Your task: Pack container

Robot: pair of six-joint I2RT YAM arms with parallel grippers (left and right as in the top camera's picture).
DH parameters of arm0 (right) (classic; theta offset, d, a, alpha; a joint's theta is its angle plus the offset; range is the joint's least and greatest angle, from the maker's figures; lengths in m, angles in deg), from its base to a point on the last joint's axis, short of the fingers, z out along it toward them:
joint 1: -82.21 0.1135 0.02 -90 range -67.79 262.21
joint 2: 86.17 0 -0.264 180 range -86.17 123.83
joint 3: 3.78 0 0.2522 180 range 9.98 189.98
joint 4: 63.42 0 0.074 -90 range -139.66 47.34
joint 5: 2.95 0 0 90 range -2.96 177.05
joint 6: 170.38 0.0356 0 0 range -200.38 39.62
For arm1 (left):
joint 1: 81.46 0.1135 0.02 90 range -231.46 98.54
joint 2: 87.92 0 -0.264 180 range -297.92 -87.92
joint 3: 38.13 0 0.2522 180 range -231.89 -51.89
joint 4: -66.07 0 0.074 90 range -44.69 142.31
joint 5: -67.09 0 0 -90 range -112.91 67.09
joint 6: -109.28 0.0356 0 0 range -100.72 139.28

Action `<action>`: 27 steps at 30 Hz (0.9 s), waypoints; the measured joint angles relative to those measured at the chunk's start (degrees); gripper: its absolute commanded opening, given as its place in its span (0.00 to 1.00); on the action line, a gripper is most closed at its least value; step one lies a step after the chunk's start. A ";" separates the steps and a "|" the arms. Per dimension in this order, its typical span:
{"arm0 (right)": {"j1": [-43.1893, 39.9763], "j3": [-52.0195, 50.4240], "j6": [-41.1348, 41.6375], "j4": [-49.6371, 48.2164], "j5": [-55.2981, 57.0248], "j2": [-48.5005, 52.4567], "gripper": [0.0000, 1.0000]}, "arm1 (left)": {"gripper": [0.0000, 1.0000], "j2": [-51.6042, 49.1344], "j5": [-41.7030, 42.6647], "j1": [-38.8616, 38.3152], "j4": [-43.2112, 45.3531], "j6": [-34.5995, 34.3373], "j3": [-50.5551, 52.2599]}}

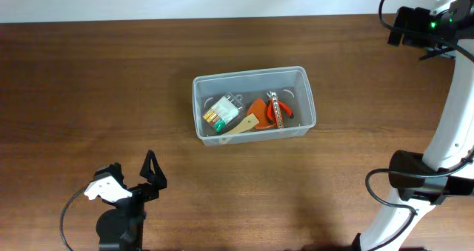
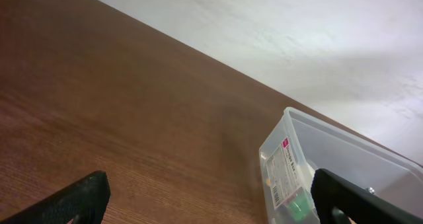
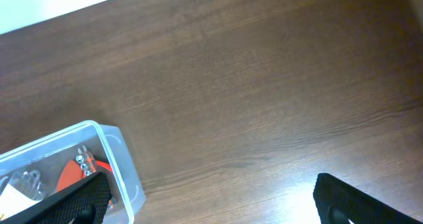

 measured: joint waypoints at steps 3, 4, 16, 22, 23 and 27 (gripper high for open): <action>0.00 0.00 -0.04 0.00 0.00 0.00 0.99 | 0.99 0.00 -0.37 0.00 0.55 0.87 0.07; 0.00 0.00 -0.04 0.00 0.00 0.00 0.99 | 0.99 0.02 -0.72 0.00 1.07 2.27 0.09; 0.00 0.00 -0.04 0.00 0.00 0.00 0.99 | 0.99 0.07 -1.68 0.02 1.31 23.65 0.09; 0.00 0.00 -0.04 0.00 0.00 0.00 0.99 | 0.99 0.07 -1.99 0.00 1.31 26.08 0.09; 0.00 0.00 -0.04 0.00 0.00 0.00 0.99 | 0.99 0.07 -2.01 0.00 1.33 26.25 0.09; 0.00 0.00 -0.07 0.00 0.00 0.00 0.99 | 0.99 0.07 -2.01 0.02 1.31 26.49 0.09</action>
